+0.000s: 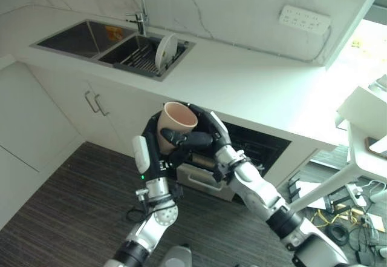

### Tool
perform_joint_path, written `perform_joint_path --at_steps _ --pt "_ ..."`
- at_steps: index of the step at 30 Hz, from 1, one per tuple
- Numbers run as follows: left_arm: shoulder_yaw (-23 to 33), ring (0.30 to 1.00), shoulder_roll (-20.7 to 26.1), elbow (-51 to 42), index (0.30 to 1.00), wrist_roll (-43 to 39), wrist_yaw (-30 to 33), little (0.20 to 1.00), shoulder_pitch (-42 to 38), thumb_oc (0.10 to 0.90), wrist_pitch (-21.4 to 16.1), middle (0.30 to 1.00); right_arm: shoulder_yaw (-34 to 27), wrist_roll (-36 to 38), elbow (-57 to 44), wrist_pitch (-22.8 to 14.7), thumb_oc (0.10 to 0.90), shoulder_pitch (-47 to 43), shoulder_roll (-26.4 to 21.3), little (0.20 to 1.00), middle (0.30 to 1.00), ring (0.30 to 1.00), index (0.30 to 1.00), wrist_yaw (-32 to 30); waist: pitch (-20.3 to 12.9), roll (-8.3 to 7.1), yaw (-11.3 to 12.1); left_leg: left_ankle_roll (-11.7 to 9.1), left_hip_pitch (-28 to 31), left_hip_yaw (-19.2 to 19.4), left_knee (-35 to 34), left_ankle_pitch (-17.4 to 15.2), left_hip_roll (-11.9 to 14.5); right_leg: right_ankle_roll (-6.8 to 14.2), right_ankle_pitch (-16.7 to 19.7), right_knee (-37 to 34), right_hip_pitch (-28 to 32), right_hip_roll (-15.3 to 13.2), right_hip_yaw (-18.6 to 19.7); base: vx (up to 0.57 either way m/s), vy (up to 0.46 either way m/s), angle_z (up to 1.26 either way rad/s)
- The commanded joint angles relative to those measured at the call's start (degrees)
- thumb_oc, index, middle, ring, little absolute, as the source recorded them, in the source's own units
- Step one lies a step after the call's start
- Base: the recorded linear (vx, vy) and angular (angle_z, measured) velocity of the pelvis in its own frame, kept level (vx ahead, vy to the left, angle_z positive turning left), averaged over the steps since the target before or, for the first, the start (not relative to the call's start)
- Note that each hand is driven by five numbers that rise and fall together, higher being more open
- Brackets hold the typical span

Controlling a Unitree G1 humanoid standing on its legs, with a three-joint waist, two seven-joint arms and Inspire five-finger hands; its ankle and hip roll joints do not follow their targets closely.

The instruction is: Place the dishes in the dishwasher.

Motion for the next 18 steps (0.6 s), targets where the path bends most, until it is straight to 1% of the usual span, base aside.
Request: perform_joint_path --at_steps 1,6,7,9,10,11,12,13,16,18 --pt "-6.9 0.3 -0.9 -7.3 0.3 6.1 -2.0 0.3 -13.9 0.4 -6.5 0.3 5.7 -2.5 -1.8 -4.5 0.4 -9.5 4.0 0.3 0.3 0.3 0.3 4.8 -0.5 0.86 0.7 -1.4 4.8 2.9 2.6 -9.8 2.5 2.7 -3.6 -0.9 2.0 -2.2 1.4 0.0 0.0 0.0" --pt "-7.5 0.3 -1.0 -7.1 0.3 5.7 -2.4 0.3 -14.3 0.4 -6.3 0.3 5.4 -1.7 -2.1 -5.7 0.4 -9.6 4.0 0.3 0.3 0.3 0.3 3.6 -0.4 0.99 0.7 -1.4 5.1 3.0 2.6 -9.8 2.4 2.7 -3.6 -0.9 2.3 -2.3 1.3 0.0 0.0 0.0" --pt "-7.8 0.3 -1.0 -6.8 0.3 5.3 -3.1 0.3 -14.4 0.4 -6.2 0.3 5.1 -0.7 -2.4 -6.9 0.4 -9.6 4.1 0.3 0.3 0.3 0.3 1.9 -0.3 1.05 0.7 -1.4 5.1 3.0 2.6 -9.8 2.5 2.7 -3.6 -0.9 2.4 -2.3 1.2 0.0 0.0 0.0" --pt "-7.9 0.3 -1.0 -6.5 0.3 4.9 -3.6 0.3 -14.4 0.4 -6.1 0.3 4.7 0.2 -2.6 -7.2 0.4 -9.6 4.0 0.3 0.3 0.3 0.3 1.3 -0.4 1.1 0.7 -1.4 5.1 3.0 2.6 -9.8 2.5 2.7 -3.6 -0.9 2.4 -2.4 1.2 0.0 0.0 0.0" --pt "-8.2 0.3 -1.1 -6.0 0.3 4.2 -4.4 0.3 -14.2 0.4 -6.0 0.3 3.6 2.8 -3.3 -8.0 0.4 -9.4 3.8 0.3 0.3 0.3 0.3 -0.3 -0.4 1.21 0.5 -1.4 5.2 3.1 2.6 -9.8 2.5 2.7 -3.6 -0.9 2.4 -2.4 1.2 0.0 0.0 0.0" --pt "-8.3 0.366 -1.0 -5.8 0.366 4.2 -4.6 0.366 -14.0 0.444 -6.0 0.366 2.9 4.3 -3.6 -8.3 0.4 -9.2 3.7 0.3 0.3 0.3 0.3 -0.8 -0.4 1.27 0.4 -1.4 5.2 3.1 2.6 -9.8 2.6 2.7 -3.5 -0.9 2.3 -2.4 1.2 0.0 0.0 0.0" --pt "-8.3 0.514 -0.9 -5.5 0.514 3.8 -5.1 0.514 -13.8 0.543 -5.9 0.514 1.9 5.9 -4.1 -9.1 0.4 -8.8 3.4 0.3 0.3 0.3 0.3 -1.4 -0.4 1.32 0.2 -1.4 5.2 3.2 2.6 -9.8 2.6 2.8 -3.5 -0.9 2.3 -2.4 1.3 0.0 0.0 0.0" --pt "-8.2 0.9 -0.8 -5.3 0.9 3.2 -5.5 0.9 -13.5 0.8 -5.7 0.9 1.0 6.9 -4.6 -9.4 0.4 -8.5 3.2 0.3 0.3 0.3 0.3 -1.7 -0.5 1.37 0.1 -1.4 5.2 3.3 2.6 -9.8 2.6 2.8 -3.5 -0.9 2.3 -2.4 1.3 0.0 0.0 0.0" --pt "-7.8 0.9 -0.5 -4.6 0.9 0.2 -8.6 0.9 -11.9 0.8 -5.6 0.9 -3.1 10.4 -7.0 -12.1 0.4 -6.7 1.9 0.3 0.3 0.3 0.3 -3.5 -0.3 1.64 -0.6 -1.4 5.4 3.7 2.6 -9.9 2.8 2.8 -3.5 -0.9 2.3 -2.3 1.5 0.0 0.0 0.0" --pt "-7.8 0.9 -0.1 -4.6 0.9 1.4 -8.9 0.9 -11.2 0.8 -5.4 0.9 -5.8 11.3 -8.9 -14.7 0.4 -5.4 0.9 0.3 0.3 0.3 0.3 -5.1 -0.2 1.9 -1.1 -1.3 5.5 3.9 2.6 -10.0 2.9 2.8 -3.5 -0.9 2.3 -2.3 1.6 0.01 0.018 0.01"
